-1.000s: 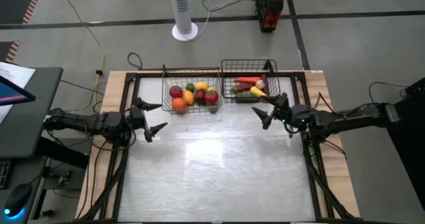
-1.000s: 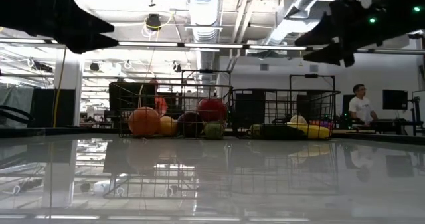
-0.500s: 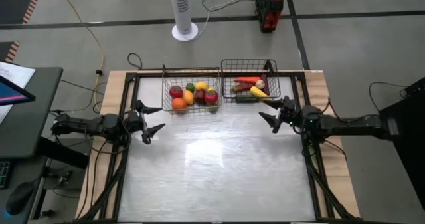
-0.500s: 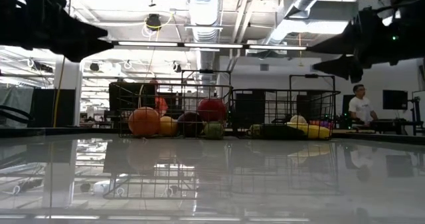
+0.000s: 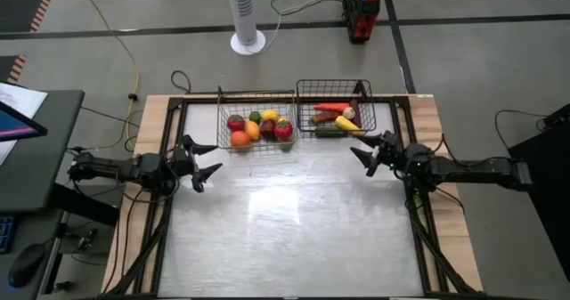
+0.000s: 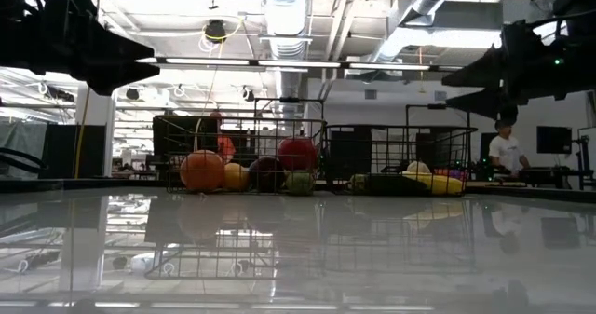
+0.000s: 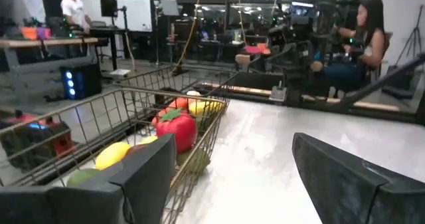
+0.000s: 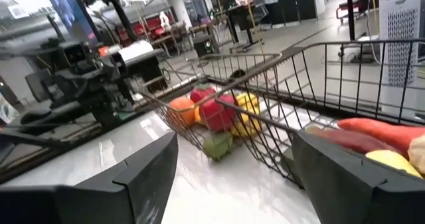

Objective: Sort produce into baskets
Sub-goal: Return to Home Position

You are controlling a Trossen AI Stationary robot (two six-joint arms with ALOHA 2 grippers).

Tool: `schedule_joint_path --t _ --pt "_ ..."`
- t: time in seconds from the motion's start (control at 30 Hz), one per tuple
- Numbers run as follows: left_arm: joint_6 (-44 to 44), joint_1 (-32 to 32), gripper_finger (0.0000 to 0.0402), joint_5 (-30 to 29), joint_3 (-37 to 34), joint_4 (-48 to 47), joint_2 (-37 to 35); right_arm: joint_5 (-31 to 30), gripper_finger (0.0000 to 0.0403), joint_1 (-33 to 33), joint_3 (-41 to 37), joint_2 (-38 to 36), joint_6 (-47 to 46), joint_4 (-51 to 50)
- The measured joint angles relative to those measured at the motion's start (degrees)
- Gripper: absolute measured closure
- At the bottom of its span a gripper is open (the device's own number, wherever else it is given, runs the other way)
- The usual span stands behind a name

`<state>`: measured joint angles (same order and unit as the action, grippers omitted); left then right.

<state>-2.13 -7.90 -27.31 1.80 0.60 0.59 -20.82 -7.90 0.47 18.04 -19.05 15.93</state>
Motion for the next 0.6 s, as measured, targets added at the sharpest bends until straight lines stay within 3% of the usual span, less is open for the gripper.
schedule_joint_path --t 0.6 --pt "0.0 0.0 0.0112 0.0 0.0 -0.1 0.0 0.0 0.0080 0.0 -0.1 0.0 0.0 -10.3"
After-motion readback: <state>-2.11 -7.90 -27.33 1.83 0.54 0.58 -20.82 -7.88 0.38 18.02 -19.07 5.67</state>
